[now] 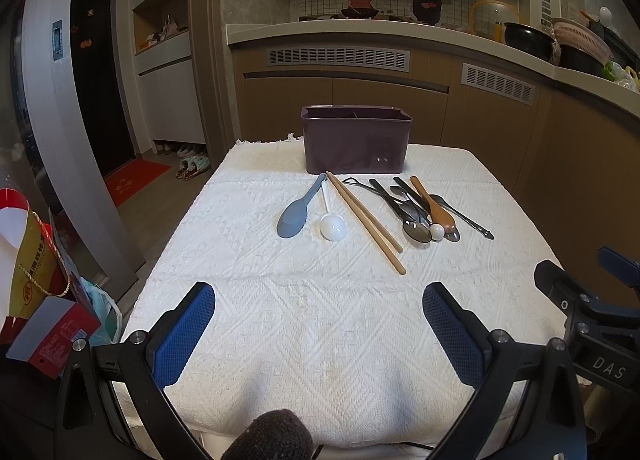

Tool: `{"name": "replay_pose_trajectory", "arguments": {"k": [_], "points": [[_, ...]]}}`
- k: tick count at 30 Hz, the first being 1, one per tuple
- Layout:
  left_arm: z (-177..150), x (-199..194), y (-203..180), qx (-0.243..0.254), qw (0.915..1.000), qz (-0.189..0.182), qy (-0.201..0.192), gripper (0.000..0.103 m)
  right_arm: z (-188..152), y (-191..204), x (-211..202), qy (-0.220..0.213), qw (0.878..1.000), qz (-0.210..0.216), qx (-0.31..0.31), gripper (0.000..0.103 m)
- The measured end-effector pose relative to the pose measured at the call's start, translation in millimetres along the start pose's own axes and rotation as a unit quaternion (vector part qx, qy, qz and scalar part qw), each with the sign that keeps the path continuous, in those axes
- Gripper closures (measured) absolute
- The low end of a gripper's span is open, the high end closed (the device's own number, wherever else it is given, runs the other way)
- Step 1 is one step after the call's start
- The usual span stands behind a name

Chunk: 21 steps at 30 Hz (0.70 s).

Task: Organize utensils

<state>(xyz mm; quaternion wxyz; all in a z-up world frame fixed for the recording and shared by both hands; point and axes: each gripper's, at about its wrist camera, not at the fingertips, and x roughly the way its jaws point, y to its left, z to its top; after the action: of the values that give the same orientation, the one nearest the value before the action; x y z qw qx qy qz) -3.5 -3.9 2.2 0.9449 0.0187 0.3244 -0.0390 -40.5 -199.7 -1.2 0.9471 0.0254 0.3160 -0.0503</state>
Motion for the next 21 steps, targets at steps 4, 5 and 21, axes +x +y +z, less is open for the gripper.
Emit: {"name": "replay_pose_trajectory", "arguments": {"k": [4,5,21], "points": [[-0.3,1.1,0.9,0.000,1.0000,0.000,0.003,0.000,0.3,-0.2,0.3,0.000,1.000,0.000,0.000,0.000],[-0.1,1.8,1.2,0.000,1.0000,0.000,0.004,0.000,0.3,0.0,0.1,0.001,1.000,0.000,0.001,0.000],[5.4,7.2,6.0,-0.002,1.0000,0.002,0.005,0.000,-0.5,-0.2,2.4,-0.004,1.000,-0.008,-0.007,0.000]]}}
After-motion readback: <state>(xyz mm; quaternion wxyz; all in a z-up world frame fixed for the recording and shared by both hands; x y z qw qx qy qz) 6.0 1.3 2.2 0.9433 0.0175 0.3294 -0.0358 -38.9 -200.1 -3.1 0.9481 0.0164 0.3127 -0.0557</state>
